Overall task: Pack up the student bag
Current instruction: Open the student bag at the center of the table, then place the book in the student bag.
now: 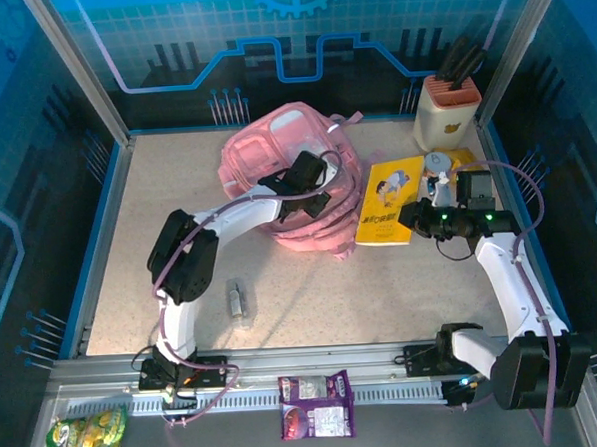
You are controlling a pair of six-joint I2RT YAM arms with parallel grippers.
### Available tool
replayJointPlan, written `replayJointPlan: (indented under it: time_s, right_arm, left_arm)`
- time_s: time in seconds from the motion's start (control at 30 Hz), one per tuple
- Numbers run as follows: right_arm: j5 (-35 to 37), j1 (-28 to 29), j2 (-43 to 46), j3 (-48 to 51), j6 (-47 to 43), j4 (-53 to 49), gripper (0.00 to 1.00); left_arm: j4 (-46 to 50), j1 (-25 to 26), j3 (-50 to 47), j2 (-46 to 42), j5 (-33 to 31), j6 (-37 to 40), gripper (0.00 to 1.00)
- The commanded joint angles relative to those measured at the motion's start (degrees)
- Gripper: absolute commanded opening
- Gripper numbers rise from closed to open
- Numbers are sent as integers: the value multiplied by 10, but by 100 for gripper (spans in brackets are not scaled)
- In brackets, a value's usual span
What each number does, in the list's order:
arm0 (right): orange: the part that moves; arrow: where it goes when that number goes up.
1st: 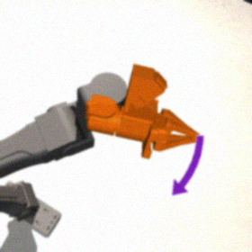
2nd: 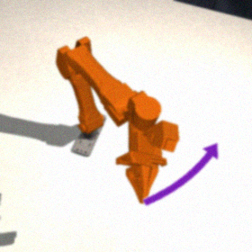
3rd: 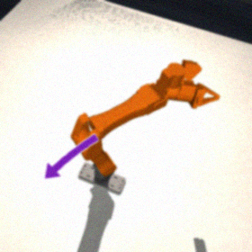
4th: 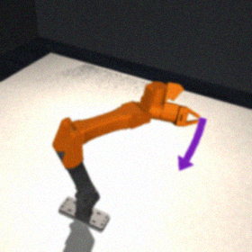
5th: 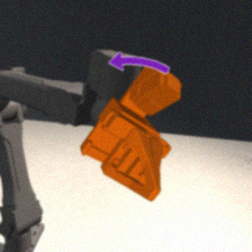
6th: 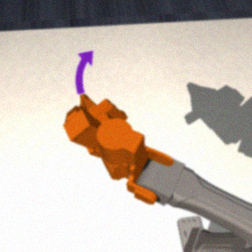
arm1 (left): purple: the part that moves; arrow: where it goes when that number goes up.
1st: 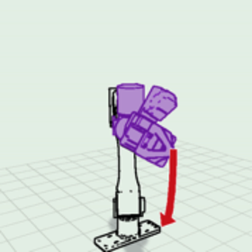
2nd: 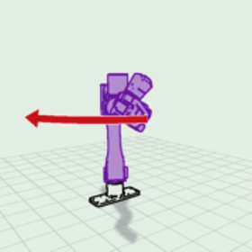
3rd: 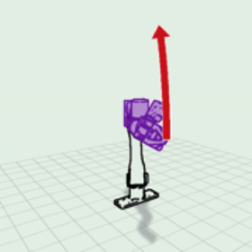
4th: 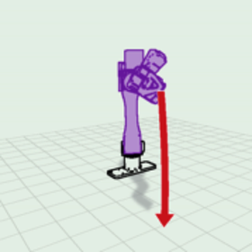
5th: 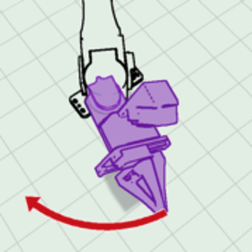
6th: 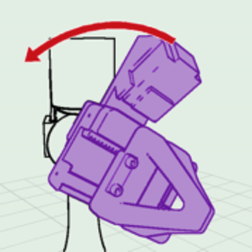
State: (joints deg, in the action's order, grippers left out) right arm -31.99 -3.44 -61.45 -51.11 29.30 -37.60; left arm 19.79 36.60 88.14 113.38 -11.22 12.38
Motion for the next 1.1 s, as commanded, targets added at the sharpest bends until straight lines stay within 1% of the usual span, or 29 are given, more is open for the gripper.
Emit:
replayJointPlan:
  time_s: [0.0, 0.13, 0.2, 0.3, 0.37, 0.43, 0.5, 0.57, 0.63, 0.83, 0.97, 1.03, 1.07]
  right_arm:
    - [-26, -8, 18, -35, -18, -23, 0]
    - [-12, 3, 23, -54, -33, -65, 0]
    - [-11, 15, 19, -60, -41, -84, 0]
    - [-23, 48, 15, -50, -24, -69, 0]
    - [-22, 89, 9, -41, 5, -33, 0]
    - [-45, 134, -9, -29, 41, 25, 0]
    - [-58, 165, -30, -20, 75, 83, 0]
    - [-49, 191, -53, -11, 109, 147, 0]
    - [-51, 212, -86, 3, 150, 235, 0]
    - [-44, 246, -204, -5, 229, 416, 0]
    - [1, 266, -274, -48, 218, 431, 0]
    - [5, 271, -313, -58, 235, 480, 0]
    - [11, 272, -330, -65, 239, 489, 3]
  left_arm:
    - [41, -3, 13, -81, -43, -35, 3]
    - [72, -5, 43, -115, -81, -42, 0]
    - [75, -9, 53, -133, -77, -37, 0]
    - [71, -10, 60, -157, -66, -28, 0]
    - [63, -10, 60, -169, -65, -17, 0]
    - [55, -11, 55, -177, -67, 4, 0]
    - [58, -13, 55, -183, -63, 9, 0]
    - [57, -14, 55, -191, -48, 6, 0]
    - [59, -14, 54, -199, -29, 3, 0]
    - [58, -18, 51, -215, -19, -7, 0]
    - [48, -20, 43, -227, -8, -9, 0]
    - [47, -23, 43, -229, 4, -10, 0]
    - [47, -24, 43, -230, 8, -12, 0]
